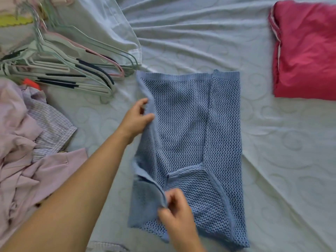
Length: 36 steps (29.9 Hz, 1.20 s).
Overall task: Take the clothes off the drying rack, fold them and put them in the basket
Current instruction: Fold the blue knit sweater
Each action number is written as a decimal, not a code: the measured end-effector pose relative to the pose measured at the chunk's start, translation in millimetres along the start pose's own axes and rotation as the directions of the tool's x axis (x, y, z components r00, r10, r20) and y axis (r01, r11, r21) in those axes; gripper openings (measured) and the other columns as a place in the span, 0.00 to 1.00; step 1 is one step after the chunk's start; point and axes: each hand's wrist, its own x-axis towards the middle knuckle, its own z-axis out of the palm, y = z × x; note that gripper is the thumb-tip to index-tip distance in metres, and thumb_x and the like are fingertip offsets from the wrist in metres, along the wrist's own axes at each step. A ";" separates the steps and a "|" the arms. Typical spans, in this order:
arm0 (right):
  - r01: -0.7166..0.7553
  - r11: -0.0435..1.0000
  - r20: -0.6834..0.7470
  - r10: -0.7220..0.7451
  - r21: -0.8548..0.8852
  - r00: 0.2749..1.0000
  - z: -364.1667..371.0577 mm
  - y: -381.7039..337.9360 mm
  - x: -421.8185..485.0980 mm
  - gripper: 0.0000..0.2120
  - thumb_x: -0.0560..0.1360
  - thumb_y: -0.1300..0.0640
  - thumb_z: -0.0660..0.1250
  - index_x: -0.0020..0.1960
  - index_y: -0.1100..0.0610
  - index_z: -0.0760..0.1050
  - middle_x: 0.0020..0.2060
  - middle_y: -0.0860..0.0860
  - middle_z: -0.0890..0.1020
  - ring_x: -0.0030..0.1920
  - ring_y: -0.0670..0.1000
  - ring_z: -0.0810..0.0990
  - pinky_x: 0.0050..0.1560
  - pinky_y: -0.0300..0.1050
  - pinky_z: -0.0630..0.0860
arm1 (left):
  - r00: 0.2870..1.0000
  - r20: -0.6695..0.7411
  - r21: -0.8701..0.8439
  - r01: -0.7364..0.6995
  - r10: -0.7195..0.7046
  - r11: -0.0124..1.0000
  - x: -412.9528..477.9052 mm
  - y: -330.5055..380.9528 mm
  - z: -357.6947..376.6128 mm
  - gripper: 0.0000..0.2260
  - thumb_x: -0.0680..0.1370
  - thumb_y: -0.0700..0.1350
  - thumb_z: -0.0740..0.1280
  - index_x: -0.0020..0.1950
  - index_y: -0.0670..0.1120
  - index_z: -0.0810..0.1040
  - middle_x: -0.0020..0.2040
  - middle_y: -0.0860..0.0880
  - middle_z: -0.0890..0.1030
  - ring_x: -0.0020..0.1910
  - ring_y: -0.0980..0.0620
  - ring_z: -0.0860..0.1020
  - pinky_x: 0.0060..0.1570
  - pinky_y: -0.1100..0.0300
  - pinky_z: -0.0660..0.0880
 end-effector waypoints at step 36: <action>-0.396 0.833 -0.387 0.243 -0.386 0.889 -184.0 55.8 -15.6 0.10 0.68 0.64 0.74 0.44 0.63 0.74 0.35 0.55 0.77 0.34 0.52 0.74 0.39 0.40 0.71 | 0.870 -0.043 -0.262 0.464 -0.490 0.846 -216.6 -131.8 84.7 0.06 0.74 0.41 0.70 0.48 0.43 0.75 0.45 0.44 0.82 0.45 0.46 0.80 0.43 0.59 0.78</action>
